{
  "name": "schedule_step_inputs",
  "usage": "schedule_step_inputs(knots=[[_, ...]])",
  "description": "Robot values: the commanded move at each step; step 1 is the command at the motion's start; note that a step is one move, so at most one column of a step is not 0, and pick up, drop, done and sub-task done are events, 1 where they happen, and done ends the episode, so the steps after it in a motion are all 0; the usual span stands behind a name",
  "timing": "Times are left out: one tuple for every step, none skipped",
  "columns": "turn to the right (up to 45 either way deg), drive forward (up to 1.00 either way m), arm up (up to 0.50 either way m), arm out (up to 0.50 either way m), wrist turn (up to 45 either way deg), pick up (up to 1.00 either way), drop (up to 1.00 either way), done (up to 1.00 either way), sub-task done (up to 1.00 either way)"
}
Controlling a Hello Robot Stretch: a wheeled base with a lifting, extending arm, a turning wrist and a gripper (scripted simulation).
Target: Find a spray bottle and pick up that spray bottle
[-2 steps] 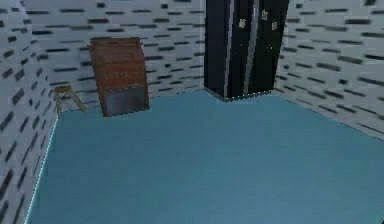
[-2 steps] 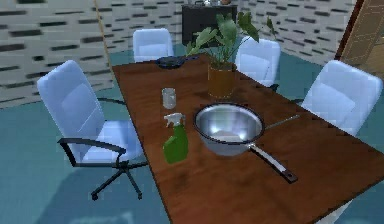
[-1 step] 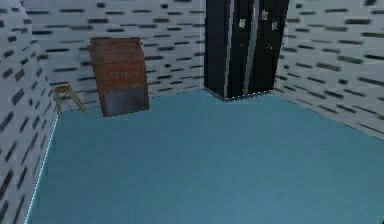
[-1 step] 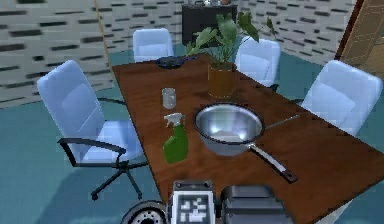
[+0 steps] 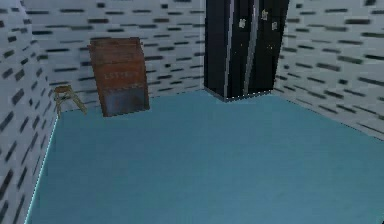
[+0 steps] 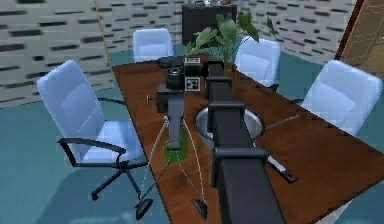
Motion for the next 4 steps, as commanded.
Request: schedule_step_inputs(knots=[[0.0, 0.00, 0.00, 0.00, 45.0, 0.00, 0.00, 0.00, 0.00], [0.0, 0.00, 0.00, 0.00, 45.0, 0.00, 0.00, 0.00, 0.00], [0.0, 0.00, 0.00, 0.00, 45.0, 0.00, 0.00, 0.00, 0.00], [0.0, 0.00, 0.00, 0.00, 21.0, 0.00, 0.00, 0.00, 0.00]])
